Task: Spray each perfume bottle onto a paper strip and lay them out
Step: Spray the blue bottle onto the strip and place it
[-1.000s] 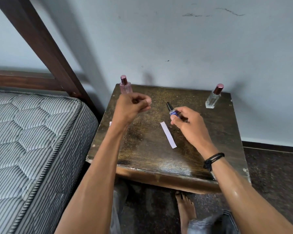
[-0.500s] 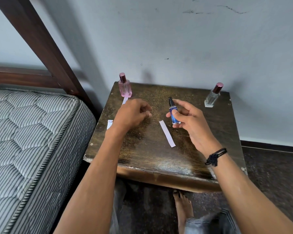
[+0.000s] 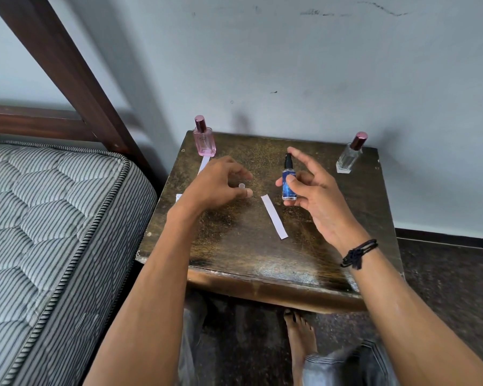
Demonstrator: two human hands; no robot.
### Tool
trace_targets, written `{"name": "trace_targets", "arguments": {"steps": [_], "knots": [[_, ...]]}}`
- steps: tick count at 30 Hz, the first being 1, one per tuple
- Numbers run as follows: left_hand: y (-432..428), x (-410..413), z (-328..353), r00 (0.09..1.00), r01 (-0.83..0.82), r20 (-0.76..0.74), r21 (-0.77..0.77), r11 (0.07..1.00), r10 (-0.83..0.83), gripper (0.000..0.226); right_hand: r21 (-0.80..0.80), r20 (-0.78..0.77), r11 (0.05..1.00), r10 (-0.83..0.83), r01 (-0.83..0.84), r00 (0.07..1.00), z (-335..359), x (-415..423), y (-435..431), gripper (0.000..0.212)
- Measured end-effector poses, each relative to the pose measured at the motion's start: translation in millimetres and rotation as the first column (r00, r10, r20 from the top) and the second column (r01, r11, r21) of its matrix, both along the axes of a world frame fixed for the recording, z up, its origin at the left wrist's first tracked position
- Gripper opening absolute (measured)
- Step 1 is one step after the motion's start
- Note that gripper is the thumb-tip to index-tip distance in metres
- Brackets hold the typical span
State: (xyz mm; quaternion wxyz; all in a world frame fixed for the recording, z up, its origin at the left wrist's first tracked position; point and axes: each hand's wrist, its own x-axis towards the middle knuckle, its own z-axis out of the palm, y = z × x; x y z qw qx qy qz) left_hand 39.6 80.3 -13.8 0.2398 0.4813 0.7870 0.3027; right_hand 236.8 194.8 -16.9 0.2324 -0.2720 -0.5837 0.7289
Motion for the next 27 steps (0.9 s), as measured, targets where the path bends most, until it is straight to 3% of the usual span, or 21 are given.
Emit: {"name": "trace_targets", "arguments": {"steps": [6, 12, 27], "knots": [[7.4, 12.5, -4.6, 0.966, 0.072, -0.244, -0.047, 0.996, -0.081, 0.031, 0.001, 0.016, 1.000, 0.016, -0.016, 1.000, 1.8, 1.6, 1.3, 0.049], [13.5, 30.0, -7.0, 0.925, 0.101, -0.359, -0.078, 0.992, -0.123, 0.034, 0.011, 0.065, 1.000, 0.007, -0.008, 0.998, 0.7, 3.7, 2.9, 0.049], [18.6, 35.5, -9.6, 0.915, 0.059, -0.394, -0.086, 0.995, -0.089, 0.031, 0.037, 0.126, 0.999, 0.006, -0.011, 0.992, 0.6, 5.8, 4.5, 0.049]]}}
